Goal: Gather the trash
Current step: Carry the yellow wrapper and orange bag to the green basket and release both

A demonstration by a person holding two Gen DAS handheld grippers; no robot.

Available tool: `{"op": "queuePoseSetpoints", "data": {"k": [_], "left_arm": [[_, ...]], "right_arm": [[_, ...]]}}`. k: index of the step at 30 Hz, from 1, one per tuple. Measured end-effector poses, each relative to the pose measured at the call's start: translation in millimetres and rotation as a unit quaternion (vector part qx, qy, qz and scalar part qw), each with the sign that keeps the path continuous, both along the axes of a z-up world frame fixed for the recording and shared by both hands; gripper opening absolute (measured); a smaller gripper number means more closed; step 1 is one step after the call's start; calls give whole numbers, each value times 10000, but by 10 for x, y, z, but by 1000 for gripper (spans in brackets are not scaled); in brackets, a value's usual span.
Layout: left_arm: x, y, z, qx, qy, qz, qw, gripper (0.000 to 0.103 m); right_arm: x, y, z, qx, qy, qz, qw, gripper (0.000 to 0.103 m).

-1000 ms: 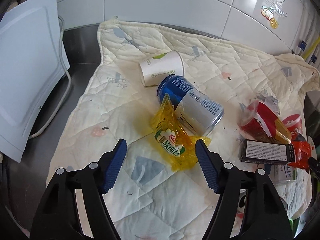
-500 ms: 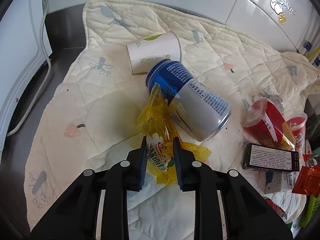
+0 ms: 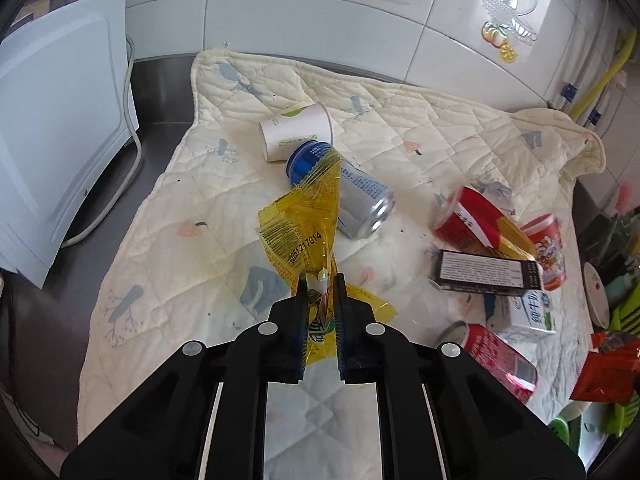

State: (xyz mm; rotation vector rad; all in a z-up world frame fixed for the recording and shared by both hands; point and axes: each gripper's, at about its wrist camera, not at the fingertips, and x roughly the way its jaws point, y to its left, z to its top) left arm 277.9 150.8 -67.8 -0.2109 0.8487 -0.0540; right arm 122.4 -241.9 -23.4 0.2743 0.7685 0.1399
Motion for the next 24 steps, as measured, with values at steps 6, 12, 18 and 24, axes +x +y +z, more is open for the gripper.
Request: {"op": "queuePoseSetpoints", "data": {"k": [6,12,18,24], "left_arm": [[-683,-318,270,-58,-344,-439,9984,10],[-1275,-812,340,-239,-440,-1053,9932,10],[-1715,-1352,279,-178,-424,-1721,9840,10],[-2006,-1799,178,-112,-309,-2319,9722,10]], "right_arm": [[-590,-116,-71,-227,166,79,9996,2],[-994,-227,-362,-300,660,115,9973,2],[-1196,-297,-638,-376,997,24,9943,8],[-1320,-381,-636,-420,936,-182,9946,29]]}}
